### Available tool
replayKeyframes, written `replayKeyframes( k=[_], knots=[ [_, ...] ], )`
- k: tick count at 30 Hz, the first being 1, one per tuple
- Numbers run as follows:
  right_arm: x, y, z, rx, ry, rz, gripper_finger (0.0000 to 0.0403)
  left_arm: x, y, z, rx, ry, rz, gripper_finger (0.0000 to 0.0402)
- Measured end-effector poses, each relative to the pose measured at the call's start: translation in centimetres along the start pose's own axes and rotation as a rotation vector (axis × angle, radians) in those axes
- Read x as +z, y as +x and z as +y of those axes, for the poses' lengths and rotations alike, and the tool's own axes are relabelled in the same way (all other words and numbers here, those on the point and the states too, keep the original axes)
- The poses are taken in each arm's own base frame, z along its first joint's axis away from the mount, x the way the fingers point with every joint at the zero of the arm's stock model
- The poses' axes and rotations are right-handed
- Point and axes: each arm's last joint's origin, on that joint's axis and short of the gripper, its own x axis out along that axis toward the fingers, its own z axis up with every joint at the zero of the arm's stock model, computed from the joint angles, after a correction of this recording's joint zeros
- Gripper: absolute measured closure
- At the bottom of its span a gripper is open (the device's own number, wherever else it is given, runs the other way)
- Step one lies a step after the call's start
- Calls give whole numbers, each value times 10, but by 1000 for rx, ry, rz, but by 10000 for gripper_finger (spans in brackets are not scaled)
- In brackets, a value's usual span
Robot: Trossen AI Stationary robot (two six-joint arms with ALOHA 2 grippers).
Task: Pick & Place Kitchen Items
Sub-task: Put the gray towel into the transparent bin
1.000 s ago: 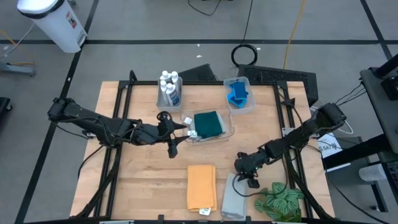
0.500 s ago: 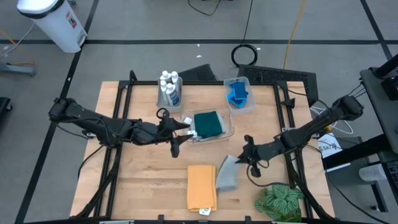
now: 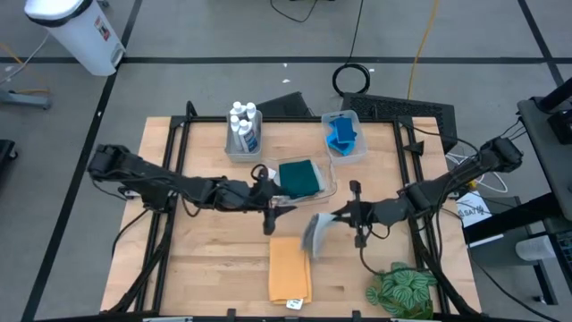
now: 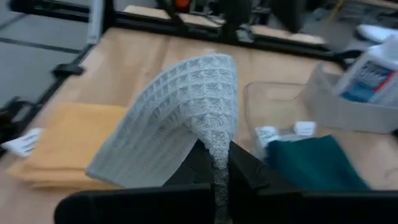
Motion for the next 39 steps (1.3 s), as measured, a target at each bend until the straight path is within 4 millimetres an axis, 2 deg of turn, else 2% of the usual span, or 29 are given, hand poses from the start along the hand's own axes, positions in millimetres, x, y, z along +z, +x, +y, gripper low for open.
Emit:
replayKeyframes(
  k=[10, 13, 23, 31, 35, 39],
  knots=[
    [5, 10, -29, -189, 67, -17, 402, 1, 2, -1, -126, 47, 2, 192],
    [6, 12, -33, -209, 80, -25, 403, 1, 3, 0, -116, 45, 2, 192],
    [12, 31, -31, -221, 21, -112, 403, 2, 4, 9, -3, 12, -14, 192],
    [13, 44, -33, -452, 35, -165, 403, 5, 4, 10, 42, 17, -49, 192],
    [12, 50, -34, -573, 29, -168, 403, 8, 4, 9, 53, 84, -81, 192],
    [16, 52, -33, -604, 43, -224, 403, 8, 3, 11, 124, 131, -80, 192]
  ],
)
